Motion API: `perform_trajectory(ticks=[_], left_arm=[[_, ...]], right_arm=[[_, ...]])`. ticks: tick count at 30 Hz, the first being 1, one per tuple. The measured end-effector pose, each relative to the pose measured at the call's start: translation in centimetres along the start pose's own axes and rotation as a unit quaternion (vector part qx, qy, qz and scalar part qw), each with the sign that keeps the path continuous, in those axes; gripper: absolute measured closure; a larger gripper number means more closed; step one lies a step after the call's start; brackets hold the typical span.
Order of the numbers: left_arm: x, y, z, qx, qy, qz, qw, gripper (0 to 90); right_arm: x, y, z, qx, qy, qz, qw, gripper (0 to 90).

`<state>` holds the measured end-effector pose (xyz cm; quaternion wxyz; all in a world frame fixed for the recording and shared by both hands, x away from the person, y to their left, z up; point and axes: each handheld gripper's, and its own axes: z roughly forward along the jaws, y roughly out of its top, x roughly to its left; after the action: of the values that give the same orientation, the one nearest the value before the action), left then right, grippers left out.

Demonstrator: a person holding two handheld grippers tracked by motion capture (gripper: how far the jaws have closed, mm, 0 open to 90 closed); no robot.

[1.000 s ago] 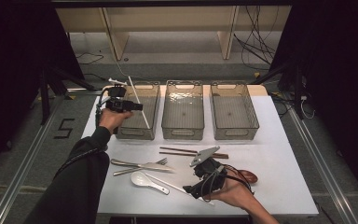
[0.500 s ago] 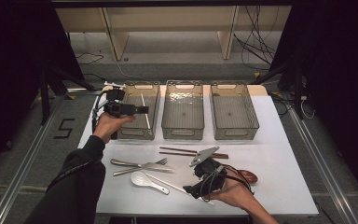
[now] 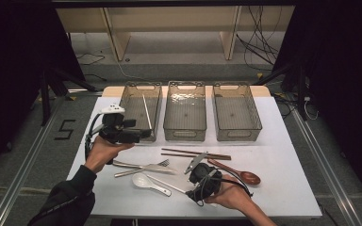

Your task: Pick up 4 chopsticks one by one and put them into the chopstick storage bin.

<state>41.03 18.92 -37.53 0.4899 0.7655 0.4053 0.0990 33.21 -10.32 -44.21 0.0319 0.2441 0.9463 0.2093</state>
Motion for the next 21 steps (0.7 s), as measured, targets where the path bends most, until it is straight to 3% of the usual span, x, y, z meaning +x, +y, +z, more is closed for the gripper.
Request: perform_trajectory(ticks=[11,18,21], left_arm=[[-2.1,-3.3,-1.5,-0.018,-0.014,0.014,0.9996,15.2],[-3.1,-4.3,-1.9,-0.024,-0.017,0.021,0.9993,15.2],[-3.4,-4.7,-2.0,-0.018,-0.009,0.03,0.9994,14.9]], right_arm=[[0.3,0.5,1.8,0.051,-0.001,-0.019,0.9985,60.1],[0.2,0.7,1.9,0.062,0.006,-0.019,0.9979,66.7],[0.2,0.7,2.1,0.067,0.007,-0.031,0.9972,68.2]])
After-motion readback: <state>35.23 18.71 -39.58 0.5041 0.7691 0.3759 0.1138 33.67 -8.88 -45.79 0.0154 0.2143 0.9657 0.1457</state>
